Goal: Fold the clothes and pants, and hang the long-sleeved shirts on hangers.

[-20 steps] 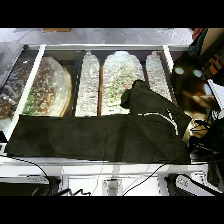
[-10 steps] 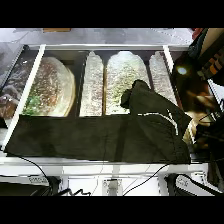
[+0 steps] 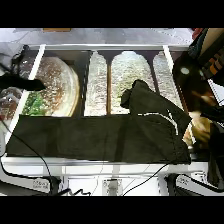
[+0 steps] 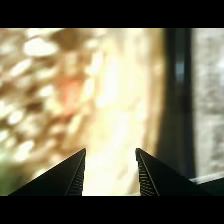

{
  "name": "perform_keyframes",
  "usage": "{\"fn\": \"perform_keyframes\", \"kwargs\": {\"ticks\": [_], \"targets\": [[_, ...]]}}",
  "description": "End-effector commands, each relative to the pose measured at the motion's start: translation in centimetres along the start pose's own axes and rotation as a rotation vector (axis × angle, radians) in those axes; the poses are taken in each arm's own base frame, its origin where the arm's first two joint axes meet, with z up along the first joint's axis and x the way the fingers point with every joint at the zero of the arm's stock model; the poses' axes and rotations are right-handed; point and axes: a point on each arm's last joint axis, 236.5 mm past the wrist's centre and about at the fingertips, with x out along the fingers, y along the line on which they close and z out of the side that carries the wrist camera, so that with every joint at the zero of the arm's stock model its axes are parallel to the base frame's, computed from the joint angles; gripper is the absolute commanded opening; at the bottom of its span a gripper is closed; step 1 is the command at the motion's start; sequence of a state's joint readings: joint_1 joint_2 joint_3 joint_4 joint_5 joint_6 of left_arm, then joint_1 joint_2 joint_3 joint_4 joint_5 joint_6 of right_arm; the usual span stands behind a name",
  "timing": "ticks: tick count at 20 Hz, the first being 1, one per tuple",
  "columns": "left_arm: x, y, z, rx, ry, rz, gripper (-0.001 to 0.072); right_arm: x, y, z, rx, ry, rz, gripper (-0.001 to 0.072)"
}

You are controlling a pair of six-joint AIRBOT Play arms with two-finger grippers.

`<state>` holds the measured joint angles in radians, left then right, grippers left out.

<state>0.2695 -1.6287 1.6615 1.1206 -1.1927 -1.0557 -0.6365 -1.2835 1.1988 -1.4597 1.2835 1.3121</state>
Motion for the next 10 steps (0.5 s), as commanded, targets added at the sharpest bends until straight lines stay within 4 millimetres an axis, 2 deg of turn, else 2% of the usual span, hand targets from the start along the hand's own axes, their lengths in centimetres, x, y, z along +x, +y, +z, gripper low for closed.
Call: {"fn": "perform_keyframes", "kwargs": {"ticks": [1, 3, 4, 6, 10], "targets": [[2.1, -8.7, 2.7, 0.1, -0.052, -0.119, 0.0343, 2.7, -0.4, -0.6, 0.119, 0.021, 0.213, 0.041], [2.9, -11.8, 3.1, 0.149, -0.058, -0.146, 0.0343, 4.0, -0.2, -1.7, 0.202, 0.027, 0.382, 0.0446], [3.2, -13.0, 3.2, 0.167, -0.057, -0.157, 0.0343, 4.8, -0.6, -2.2, 0.245, 0.025, 0.414, 0.0522], [4.0, -15.1, 3.1, 0.199, -0.053, -0.178, 0.0343, 7.0, -1.1, -3.6, 0.27, 0.057, 0.432, 0.0546], [5.9, -18.3, 3.0, 0.242, -0.054, -0.206, 0.0344, 10.2, 1.0, -4.4, 0.322, 0.107, 0.548, 0.0551]]}}
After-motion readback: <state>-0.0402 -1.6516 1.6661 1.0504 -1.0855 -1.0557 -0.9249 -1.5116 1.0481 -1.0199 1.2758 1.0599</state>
